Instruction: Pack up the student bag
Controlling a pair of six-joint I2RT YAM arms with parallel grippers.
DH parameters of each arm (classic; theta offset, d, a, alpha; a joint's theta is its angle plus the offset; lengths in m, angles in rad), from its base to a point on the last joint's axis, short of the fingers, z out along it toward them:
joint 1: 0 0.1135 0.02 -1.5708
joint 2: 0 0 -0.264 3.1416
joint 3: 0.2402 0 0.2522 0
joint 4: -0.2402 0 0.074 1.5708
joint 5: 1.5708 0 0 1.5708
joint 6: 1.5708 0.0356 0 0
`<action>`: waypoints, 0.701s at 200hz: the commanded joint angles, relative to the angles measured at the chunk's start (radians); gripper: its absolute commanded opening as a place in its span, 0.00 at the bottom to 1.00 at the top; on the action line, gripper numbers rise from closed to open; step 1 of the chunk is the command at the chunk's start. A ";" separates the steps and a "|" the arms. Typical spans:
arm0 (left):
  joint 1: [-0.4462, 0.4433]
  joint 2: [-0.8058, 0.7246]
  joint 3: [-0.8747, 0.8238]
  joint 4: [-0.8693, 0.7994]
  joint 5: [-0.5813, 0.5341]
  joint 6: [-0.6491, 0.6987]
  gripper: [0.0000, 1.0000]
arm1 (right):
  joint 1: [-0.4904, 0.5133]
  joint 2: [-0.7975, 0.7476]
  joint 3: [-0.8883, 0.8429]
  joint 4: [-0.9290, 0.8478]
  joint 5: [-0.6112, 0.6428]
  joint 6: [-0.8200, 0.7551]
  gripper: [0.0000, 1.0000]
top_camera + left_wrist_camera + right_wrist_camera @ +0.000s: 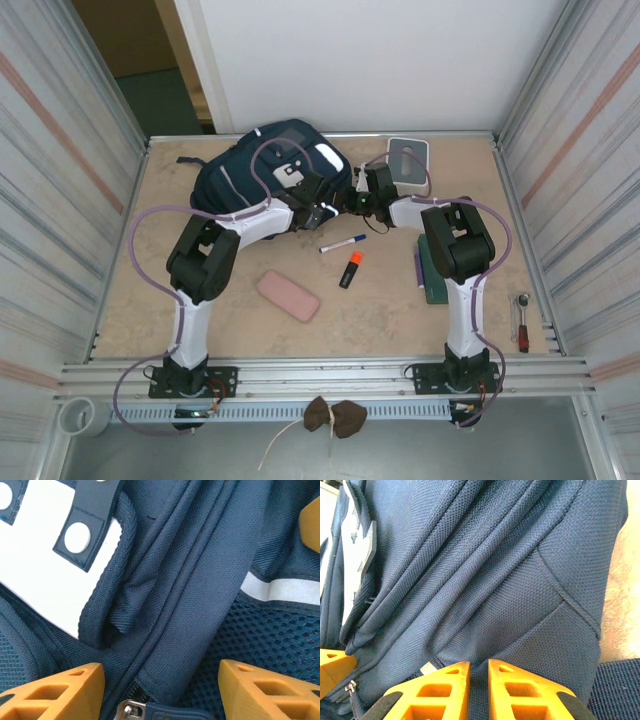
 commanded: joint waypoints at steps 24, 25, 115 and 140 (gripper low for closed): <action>-0.005 -0.018 -0.031 -0.040 -0.043 0.011 0.53 | 0.000 0.002 -0.040 -0.057 -0.019 0.015 0.16; -0.005 -0.019 -0.032 -0.040 -0.044 0.011 0.53 | 0.000 0.003 -0.040 -0.057 -0.019 0.015 0.16; -0.004 -0.097 -0.082 -0.038 -0.053 0.020 0.39 | -0.005 0.002 -0.045 -0.054 -0.016 0.016 0.16; 0.001 -0.099 -0.089 -0.042 -0.042 0.019 0.34 | -0.005 0.002 -0.046 -0.052 -0.017 0.017 0.16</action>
